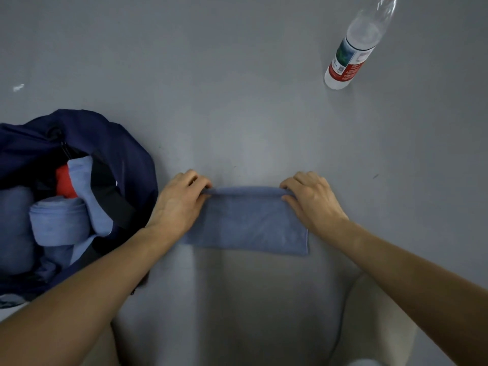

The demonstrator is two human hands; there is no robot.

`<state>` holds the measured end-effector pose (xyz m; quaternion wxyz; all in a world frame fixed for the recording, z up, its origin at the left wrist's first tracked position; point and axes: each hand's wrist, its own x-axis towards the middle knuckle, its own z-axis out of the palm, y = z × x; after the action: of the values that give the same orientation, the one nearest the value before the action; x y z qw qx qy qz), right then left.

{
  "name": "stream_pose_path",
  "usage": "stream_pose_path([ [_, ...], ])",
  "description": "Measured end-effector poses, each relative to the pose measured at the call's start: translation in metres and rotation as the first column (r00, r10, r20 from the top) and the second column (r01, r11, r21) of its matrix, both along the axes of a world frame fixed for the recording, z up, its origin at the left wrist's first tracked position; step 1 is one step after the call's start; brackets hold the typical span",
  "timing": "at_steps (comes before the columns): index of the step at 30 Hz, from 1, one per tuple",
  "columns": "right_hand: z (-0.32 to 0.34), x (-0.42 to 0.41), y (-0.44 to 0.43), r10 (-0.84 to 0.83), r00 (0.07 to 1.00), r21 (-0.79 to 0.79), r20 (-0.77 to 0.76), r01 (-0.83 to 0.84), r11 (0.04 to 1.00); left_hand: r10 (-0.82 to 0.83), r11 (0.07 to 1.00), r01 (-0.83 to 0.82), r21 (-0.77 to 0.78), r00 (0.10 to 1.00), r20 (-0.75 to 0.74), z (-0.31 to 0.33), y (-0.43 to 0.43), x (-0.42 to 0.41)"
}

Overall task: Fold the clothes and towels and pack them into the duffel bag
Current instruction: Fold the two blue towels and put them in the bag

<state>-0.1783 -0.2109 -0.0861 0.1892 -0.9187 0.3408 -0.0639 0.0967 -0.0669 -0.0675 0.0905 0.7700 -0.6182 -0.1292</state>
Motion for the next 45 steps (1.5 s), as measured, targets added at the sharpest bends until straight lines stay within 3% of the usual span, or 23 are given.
stream_pose_path([
  [3,0.015,-0.01,0.01,0.037,0.997,-0.176,0.062,-0.026,0.984,-0.033,0.988,0.048,-0.149,0.995,0.099,0.008,0.011,-0.012],
  [5,0.017,-0.023,0.027,0.136,0.99,-0.212,0.044,-0.124,0.97,-0.046,0.987,0.065,-0.144,0.99,0.13,0.006,0.031,-0.02],
  [11,-0.006,-0.052,0.08,0.255,0.958,-0.128,-0.131,-0.272,0.954,-0.086,0.986,0.059,0.158,0.981,0.173,-0.018,0.107,-0.046],
  [16,0.001,-0.042,0.057,0.321,0.947,-0.097,-0.004,-0.319,0.943,0.209,0.973,-0.218,0.08,0.972,0.105,-0.003,0.09,-0.08],
  [20,-0.005,-0.043,0.044,0.388,0.91,0.06,-0.145,-0.383,0.922,0.546,0.833,-0.519,0.194,0.827,-0.135,-0.014,0.064,-0.122],
  [22,-0.004,-0.043,0.047,0.363,0.919,0.095,-0.154,-0.352,0.931,0.583,0.805,-0.537,0.253,0.795,-0.168,-0.028,0.052,-0.133],
  [25,-0.002,-0.046,0.06,0.326,0.939,0.19,-0.108,-0.303,0.934,0.351,0.917,-0.329,0.225,0.934,-0.066,-0.049,0.029,-0.113],
  [27,0.003,-0.046,0.069,0.323,0.944,0.393,-0.063,-0.274,0.878,0.083,0.972,-0.073,0.223,0.996,-0.034,-0.054,0.011,-0.088],
  [30,0.005,-0.049,0.083,0.346,0.935,0.539,-0.072,-0.255,0.803,-0.293,0.928,0.286,0.238,0.956,-0.007,-0.05,-0.012,-0.058],
  [32,0.001,-0.05,0.09,0.423,0.903,0.361,-0.077,-0.37,0.856,-0.406,0.899,0.381,0.216,0.91,0.085,-0.045,-0.018,-0.049],
  [34,-0.008,-0.053,0.096,0.442,0.884,0.173,-0.155,-0.416,0.893,-0.371,0.927,0.354,0.127,0.916,0.153,-0.042,-0.012,-0.055],
  [37,-0.002,-0.042,0.098,0.393,0.918,0.002,-0.057,-0.394,0.919,-0.304,0.947,0.302,-0.11,0.953,0.0,-0.038,0.013,-0.084],
  [39,0.002,-0.036,0.097,0.391,0.92,0.005,-0.018,-0.39,0.921,-0.299,0.95,0.283,-0.135,0.948,-0.111,-0.035,0.034,-0.098],
  [40,0.002,-0.033,0.096,0.38,0.925,0.075,-0.014,-0.378,0.923,-0.257,0.963,0.237,-0.128,0.951,-0.174,-0.033,0.043,-0.102],
  [42,0.006,-0.023,0.094,0.229,0.973,0.348,0.001,-0.215,0.913,-0.007,0.999,-0.013,-0.049,0.921,-0.39,-0.023,0.05,-0.105],
  [43,0.006,-0.017,0.091,0.098,0.995,0.459,-0.013,-0.081,0.885,0.143,0.988,-0.151,0.024,0.861,-0.488,-0.015,0.048,-0.106],
  [45,0.008,-0.004,0.084,-0.111,0.989,0.526,-0.098,0.146,0.838,0.308,0.95,-0.272,0.151,0.753,-0.582,-0.001,0.044,-0.107],
])
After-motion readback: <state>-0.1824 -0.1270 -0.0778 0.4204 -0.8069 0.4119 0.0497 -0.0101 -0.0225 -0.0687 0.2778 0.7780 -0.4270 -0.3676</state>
